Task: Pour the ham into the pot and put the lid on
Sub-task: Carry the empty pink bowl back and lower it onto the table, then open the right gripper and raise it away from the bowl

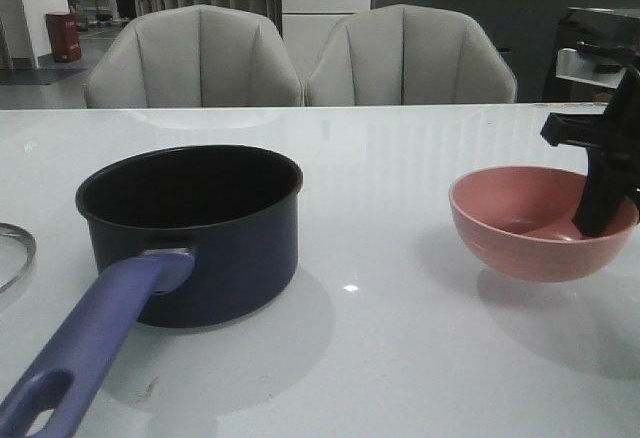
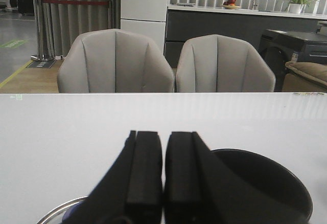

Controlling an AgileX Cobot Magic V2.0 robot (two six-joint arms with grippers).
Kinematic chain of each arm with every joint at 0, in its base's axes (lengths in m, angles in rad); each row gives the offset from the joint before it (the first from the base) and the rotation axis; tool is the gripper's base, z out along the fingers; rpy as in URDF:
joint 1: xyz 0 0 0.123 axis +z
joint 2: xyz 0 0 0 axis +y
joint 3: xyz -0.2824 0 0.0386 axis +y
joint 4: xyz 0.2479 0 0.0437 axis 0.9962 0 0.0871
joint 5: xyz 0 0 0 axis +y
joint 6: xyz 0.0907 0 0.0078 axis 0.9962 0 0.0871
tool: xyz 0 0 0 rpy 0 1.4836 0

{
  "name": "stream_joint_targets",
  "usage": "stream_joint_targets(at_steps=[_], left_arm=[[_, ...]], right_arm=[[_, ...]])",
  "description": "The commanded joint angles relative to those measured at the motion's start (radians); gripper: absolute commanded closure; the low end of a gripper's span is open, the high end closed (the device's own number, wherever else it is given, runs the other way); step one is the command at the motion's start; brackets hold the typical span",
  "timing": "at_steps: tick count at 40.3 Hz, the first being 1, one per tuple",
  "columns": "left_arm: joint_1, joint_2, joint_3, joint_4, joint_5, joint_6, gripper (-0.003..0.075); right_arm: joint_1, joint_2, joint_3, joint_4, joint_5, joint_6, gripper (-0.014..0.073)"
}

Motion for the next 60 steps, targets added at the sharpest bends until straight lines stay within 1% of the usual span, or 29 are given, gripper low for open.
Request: stream_joint_targets(at_steps=[1,5,8,14,18,22,32,39,46,50,60], left_arm=[[-0.008,0.007,-0.024,-0.001,-0.078,-0.001,0.0606],[-0.008,0.007,-0.022,-0.001,-0.078,-0.001,0.0606],[-0.008,0.007,-0.022,-0.001,-0.078,-0.001,0.0606],[-0.008,0.007,-0.022,-0.001,-0.082,-0.001,0.0606],[-0.008,0.007,-0.022,-0.001,-0.084,-0.001,0.0606],[-0.008,0.007,-0.022,-0.001,-0.089,-0.001,0.0606],[-0.008,0.007,-0.022,-0.001,-0.09,-0.001,0.0606],[-0.008,0.007,-0.022,-0.001,-0.092,-0.001,0.0606],[-0.008,0.007,-0.022,-0.001,-0.092,-0.001,0.0606],[-0.008,0.007,-0.022,-0.001,-0.092,-0.001,0.0606],[-0.008,0.007,-0.022,-0.001,-0.092,-0.001,0.0606]], right_arm=[[-0.005,-0.036,-0.049,-0.004,0.006,-0.003,0.0317],[-0.005,-0.035,-0.062,-0.025,0.01,-0.003,0.0207],[-0.005,-0.035,-0.079,-0.049,0.023,-0.003,0.0157],[-0.005,-0.057,-0.119,-0.093,0.086,-0.019,0.0148],[-0.003,-0.112,-0.116,-0.094,0.094,-0.075,0.0149],[0.014,-0.19,-0.099,-0.087,0.082,-0.103,0.0149],[0.1,-0.419,0.032,-0.085,-0.082,-0.109,0.0149],[0.14,-0.603,0.184,0.002,-0.234,-0.108,0.0149],[0.174,-0.798,0.314,0.008,-0.375,-0.108,0.0149],[0.19,-0.904,0.378,0.008,-0.422,-0.108,0.0149],[0.267,-1.202,0.579,0.008,-0.549,-0.108,0.0149]])
